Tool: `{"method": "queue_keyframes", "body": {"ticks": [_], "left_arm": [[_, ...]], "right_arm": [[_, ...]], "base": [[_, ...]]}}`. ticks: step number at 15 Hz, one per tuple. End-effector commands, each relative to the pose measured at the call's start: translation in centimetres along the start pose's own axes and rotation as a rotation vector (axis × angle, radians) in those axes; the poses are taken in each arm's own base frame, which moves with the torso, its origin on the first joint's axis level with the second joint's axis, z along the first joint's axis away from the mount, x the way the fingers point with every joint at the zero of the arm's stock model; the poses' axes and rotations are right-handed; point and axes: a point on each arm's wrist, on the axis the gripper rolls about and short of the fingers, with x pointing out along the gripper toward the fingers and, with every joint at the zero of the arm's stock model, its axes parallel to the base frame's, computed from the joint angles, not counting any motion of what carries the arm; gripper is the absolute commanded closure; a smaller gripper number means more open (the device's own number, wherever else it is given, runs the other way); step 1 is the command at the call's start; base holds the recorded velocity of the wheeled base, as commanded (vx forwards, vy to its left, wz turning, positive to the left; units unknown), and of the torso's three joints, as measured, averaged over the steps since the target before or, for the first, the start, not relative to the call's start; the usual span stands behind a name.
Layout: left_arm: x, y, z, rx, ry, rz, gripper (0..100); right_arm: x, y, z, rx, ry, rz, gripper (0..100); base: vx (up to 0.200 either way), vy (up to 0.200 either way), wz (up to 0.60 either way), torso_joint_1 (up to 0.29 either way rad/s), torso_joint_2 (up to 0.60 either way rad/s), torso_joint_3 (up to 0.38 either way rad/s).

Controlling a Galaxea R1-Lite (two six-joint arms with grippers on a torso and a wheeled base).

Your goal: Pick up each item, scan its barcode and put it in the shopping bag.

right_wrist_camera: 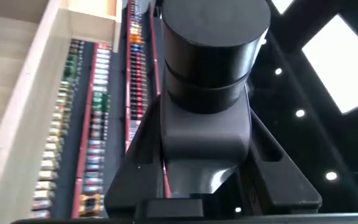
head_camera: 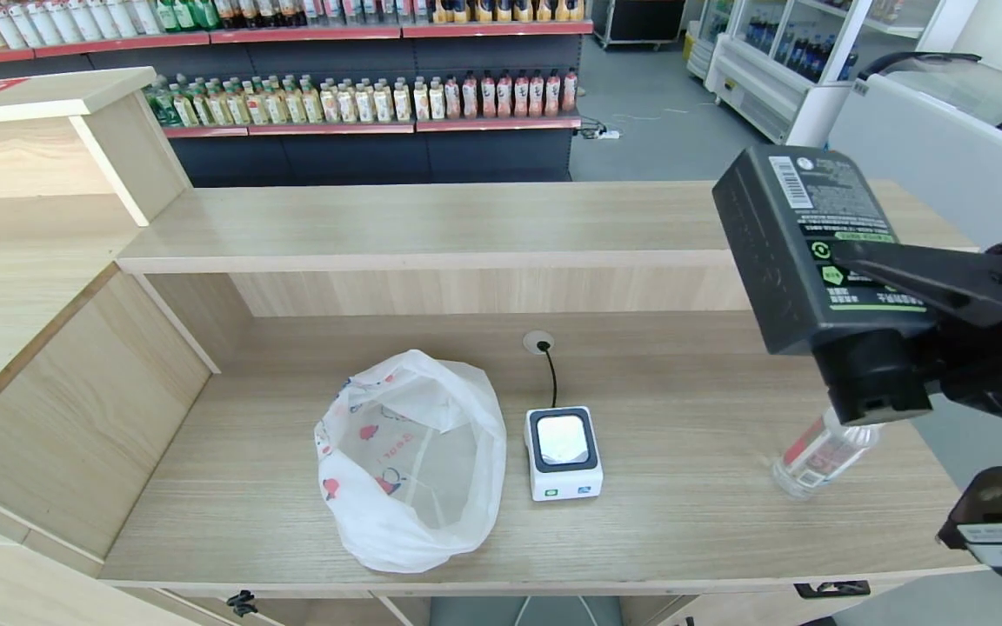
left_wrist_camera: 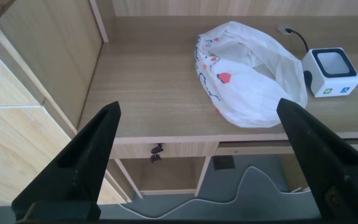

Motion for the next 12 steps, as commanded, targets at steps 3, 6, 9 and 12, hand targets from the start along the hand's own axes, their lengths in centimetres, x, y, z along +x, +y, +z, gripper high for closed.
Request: {"method": "queue_keyframes", "body": {"ticks": [3,6,9,12], "left_arm": [[0.0,0.0,0.0,0.0,-0.001,0.0,0],[0.0,0.0,0.0,0.0,-0.002,0.0,0],[0.0,0.0,0.0,0.0,-0.001,0.001,0],[0.0,0.0,0.0,0.0,-0.001,0.001,0]], "right_arm": [[3.0,-1.3,3.2,-0.142,-0.091,-0.128,100],[3.8,-1.7,4.9,-0.264,-0.12,-0.175,100],[3.4,-1.6,6.8,-0.332,-0.159,-0.144,100],[3.9,-1.5,7.9,-0.347,-0.216,-0.151,100]], "base": [[0.0,0.0,0.0,0.0,0.0,0.0],[0.0,0.0,0.0,0.0,0.0,0.0],[0.0,0.0,0.0,0.0,0.0,0.0],[0.0,0.0,0.0,0.0,0.0,0.0]]}}
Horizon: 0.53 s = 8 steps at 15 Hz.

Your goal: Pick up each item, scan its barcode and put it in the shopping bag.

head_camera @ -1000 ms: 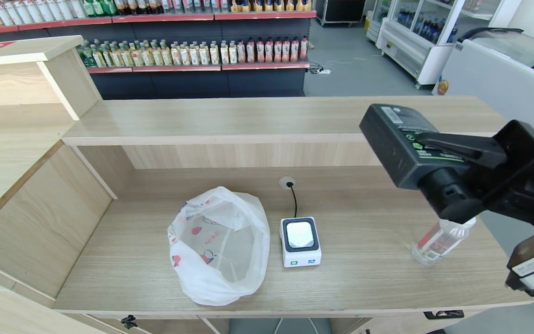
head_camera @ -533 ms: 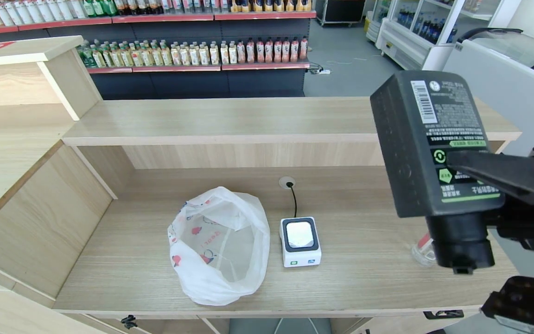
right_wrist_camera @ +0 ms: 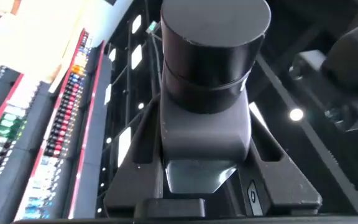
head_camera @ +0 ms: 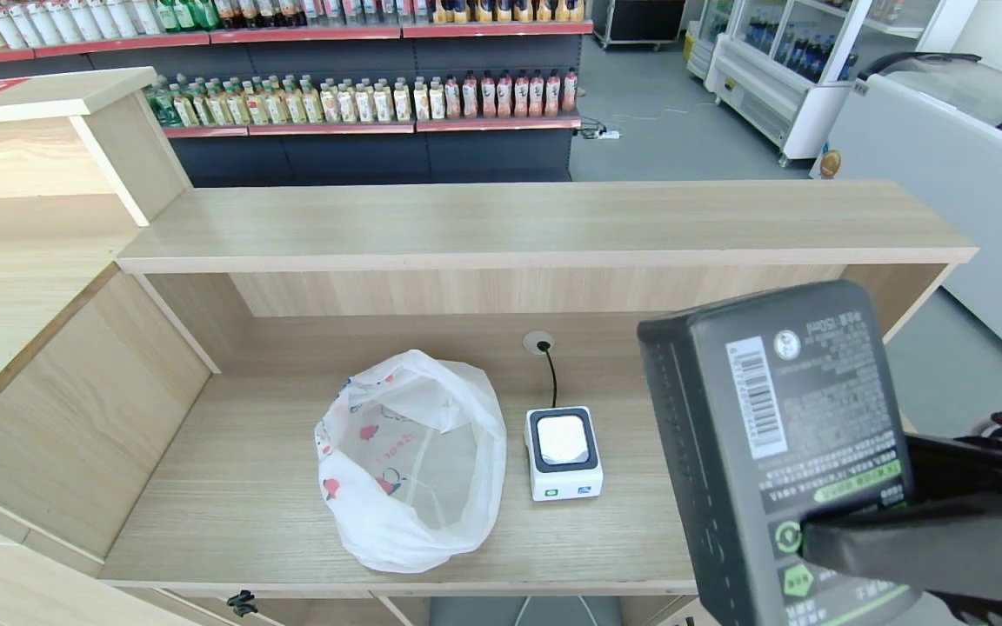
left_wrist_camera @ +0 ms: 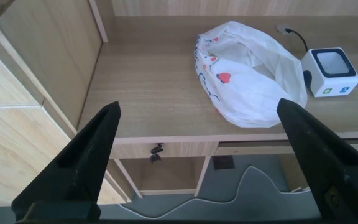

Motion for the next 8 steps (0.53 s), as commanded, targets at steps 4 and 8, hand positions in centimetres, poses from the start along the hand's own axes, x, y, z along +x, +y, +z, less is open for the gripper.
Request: {"method": "queue_keyframes", "body": {"ticks": [4,8], "left_arm": [[0.0,0.0,0.0,0.0,-0.001,0.0,0],[0.0,0.0,0.0,0.0,-0.002,0.0,0]], "right_arm": [[1.7,0.1,0.5,0.017,0.021,0.003,100],[3.1,-0.2,0.2,0.071,0.066,0.003,100]], "base": [[0.0,0.0,0.0,0.0,0.0,0.0],[0.0,0.0,0.0,0.0,0.0,0.0]]}}
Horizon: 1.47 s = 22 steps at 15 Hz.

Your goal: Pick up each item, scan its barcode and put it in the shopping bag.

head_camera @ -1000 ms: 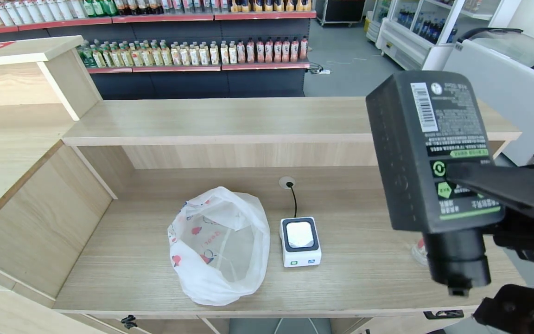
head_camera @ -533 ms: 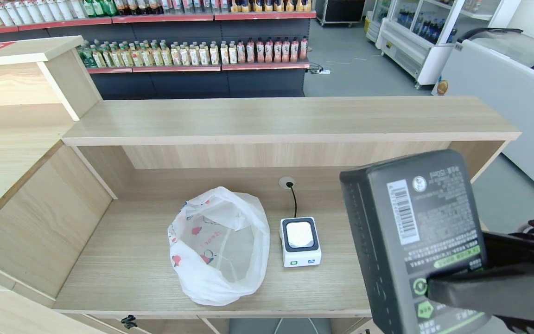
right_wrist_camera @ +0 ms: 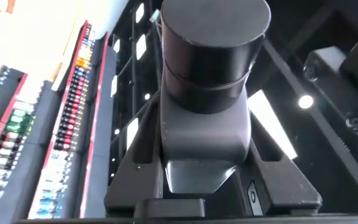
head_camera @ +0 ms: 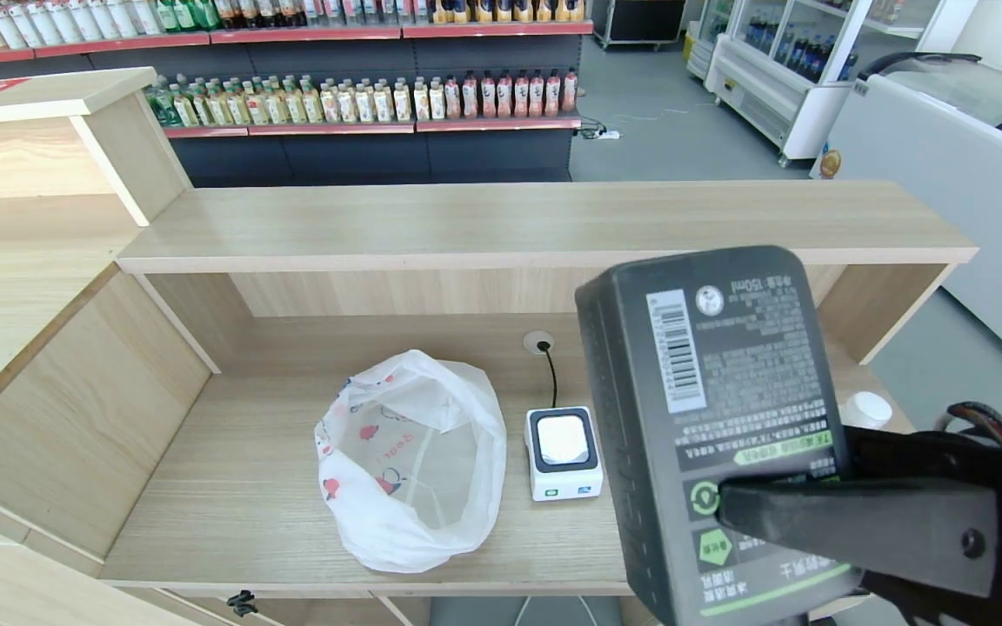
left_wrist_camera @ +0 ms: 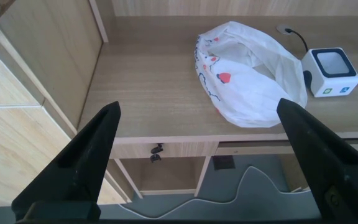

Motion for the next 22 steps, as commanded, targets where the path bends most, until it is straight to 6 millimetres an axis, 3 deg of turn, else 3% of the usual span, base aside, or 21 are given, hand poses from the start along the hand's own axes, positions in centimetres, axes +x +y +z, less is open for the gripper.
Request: {"method": "queue_keyframes", "body": {"ticks": [1,4,6,7,10,11,12,13,17,19,22], "left_arm": [[0.0,0.0,0.0,0.0,0.0,0.0,0],[0.0,0.0,0.0,0.0,0.0,-0.001,0],[0.0,0.0,0.0,0.0,0.0,0.0,0],[0.0,0.0,0.0,0.0,-0.002,0.0,0],[0.0,0.0,0.0,0.0,0.0,0.0,0],[0.0,0.0,0.0,0.0,0.0,-0.001,0],[0.0,0.0,0.0,0.0,0.0,0.002,0],[0.0,0.0,0.0,0.0,0.0,0.0,0],[0.0,0.0,0.0,0.0,0.0,0.002,0],[0.0,0.0,0.0,0.0,0.0,0.0,0],[0.0,0.0,0.0,0.0,-0.002,0.002,0]], "right_arm": [[0.6,-0.3,-0.1,0.053,0.017,-0.008,100],[0.3,-1.2,-1.5,0.293,0.189,0.039,100],[-1.5,-1.5,-1.7,0.525,0.387,0.114,100],[-3.4,-2.2,-1.5,0.67,0.635,0.181,100],[-6.5,-2.3,-2.6,0.951,1.149,0.27,100],[-7.1,-2.4,-2.7,0.982,1.254,0.267,100],[-8.4,-2.6,-2.3,1.053,1.524,0.274,100],[-8.9,-2.8,-2.0,1.166,1.649,0.245,100],[-10.5,-3.8,-0.1,1.591,1.857,0.108,100],[-10.3,-3.6,-0.1,1.672,1.865,0.031,100],[-10.1,-2.8,0.1,1.696,1.886,0.053,100]], "base": [[0.0,0.0,0.0,0.0,0.0,0.0],[0.0,0.0,0.0,0.0,0.0,0.0],[0.0,0.0,0.0,0.0,0.0,0.0],[0.0,0.0,0.0,0.0,0.0,0.0],[0.0,0.0,0.0,0.0,0.0,0.0],[0.0,0.0,0.0,0.0,0.0,0.0],[0.0,0.0,0.0,0.0,0.0,0.0],[0.0,0.0,0.0,0.0,0.0,0.0],[0.0,0.0,0.0,0.0,0.0,0.0],[0.0,0.0,0.0,0.0,0.0,0.0],[0.0,0.0,0.0,0.0,0.0,0.0]]}}
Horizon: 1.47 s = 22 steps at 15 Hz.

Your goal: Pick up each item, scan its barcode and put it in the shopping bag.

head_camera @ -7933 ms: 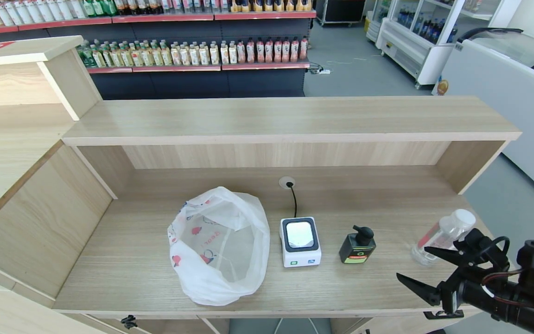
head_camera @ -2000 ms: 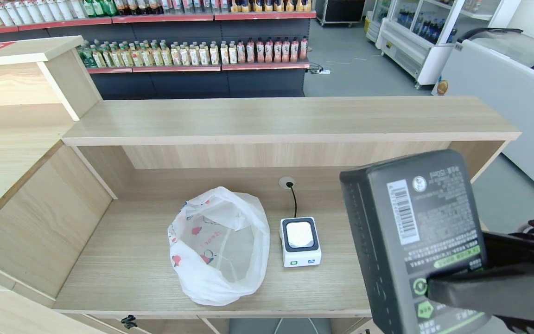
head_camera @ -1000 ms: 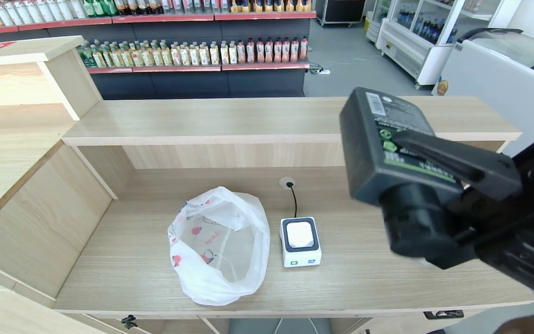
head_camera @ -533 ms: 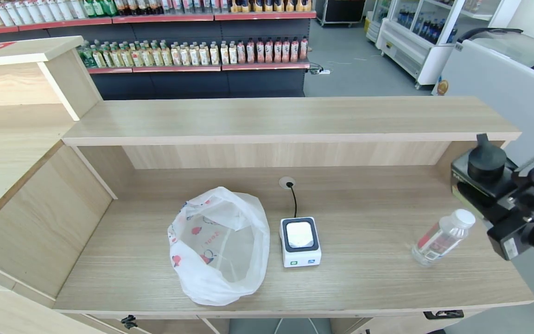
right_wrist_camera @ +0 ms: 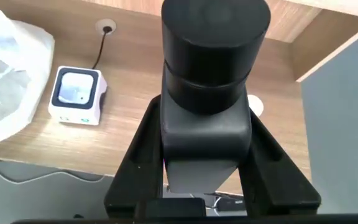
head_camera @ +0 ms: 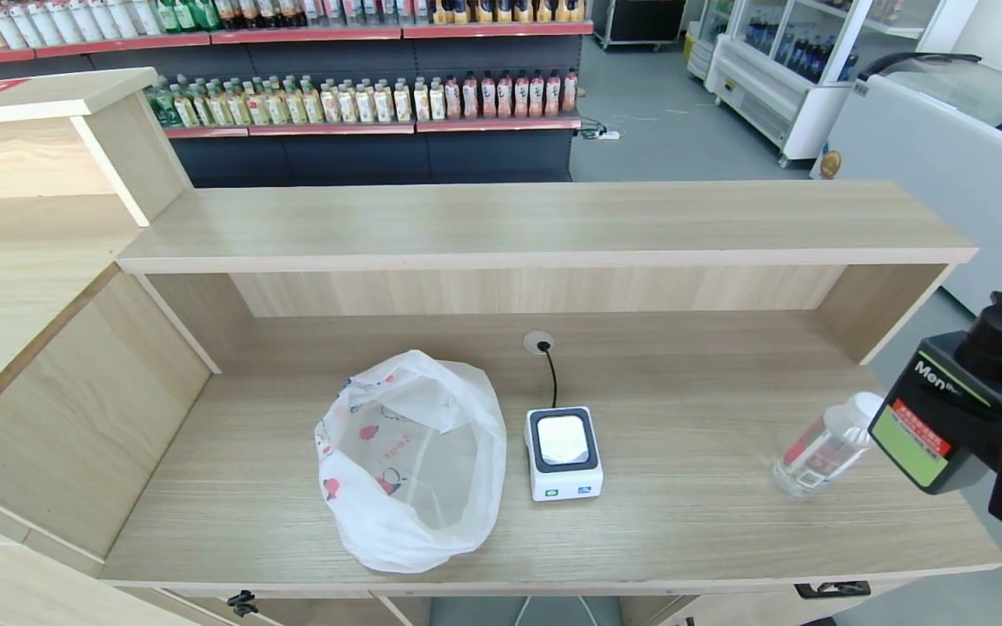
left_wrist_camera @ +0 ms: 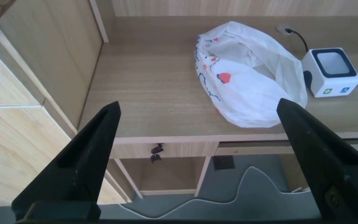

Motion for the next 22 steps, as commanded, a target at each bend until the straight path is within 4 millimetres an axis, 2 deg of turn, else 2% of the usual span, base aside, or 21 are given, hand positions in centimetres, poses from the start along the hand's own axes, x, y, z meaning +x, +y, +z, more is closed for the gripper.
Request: {"method": "queue_keyframes", "body": {"ticks": [1,4,8,10,12,13,14,15,17,20,22], "left_arm": [[0.0,0.0,0.0,0.0,-0.001,-0.001,0],[0.0,0.0,0.0,0.0,-0.001,0.0,0],[0.0,0.0,0.0,0.0,-0.001,-0.001,0],[0.0,0.0,0.0,0.0,-0.001,-0.001,0],[0.0,0.0,0.0,0.0,-0.001,0.0,0],[0.0,0.0,0.0,0.0,-0.001,-0.001,0],[0.0,0.0,0.0,0.0,-0.002,0.0,0],[0.0,0.0,0.0,0.0,-0.001,-0.001,0],[0.0,0.0,0.0,0.0,-0.001,-0.003,0],[0.0,0.0,0.0,0.0,-0.001,0.0,0],[0.0,0.0,0.0,0.0,-0.001,0.0,0]], "right_arm": [[0.1,0.3,0.0,-0.007,0.005,0.014,100],[0.0,1.0,0.1,0.0,-0.002,0.07,100],[-0.8,2.2,2.2,0.074,-0.072,0.214,100],[-0.9,2.7,2.7,0.125,-0.048,0.262,100],[-1.2,3.0,2.4,0.183,0.032,0.302,100],[-1.2,3.1,1.9,0.259,0.072,0.378,100],[-0.8,3.1,1.2,0.26,0.111,0.413,100],[0.3,2.1,0.6,0.269,0.138,0.427,100],[1.9,1.9,0.6,0.339,0.129,0.442,100],[5.7,1.0,0.1,0.465,0.148,0.395,100],[8.6,0.0,-1.3,0.507,0.189,0.466,100]], "base": [[0.0,0.0,0.0,0.0,0.0,0.0],[0.0,0.0,0.0,0.0,0.0,0.0],[0.0,0.0,0.6,-0.004,0.0,0.001],[0.0,0.0,0.6,0.007,0.0,0.0],[0.0,0.0,0.6,0.005,0.0,0.005],[0.0,0.0,0.0,0.0,0.0,0.0],[0.0,0.0,0.0,0.0,0.0,0.0],[0.0,0.0,0.0,0.0,0.0,0.0],[0.0,0.0,0.0,0.0,0.0,0.0],[0.0,0.0,0.0,0.0,0.0,0.0],[0.0,0.0,0.0,0.0,0.0,0.0]]}}
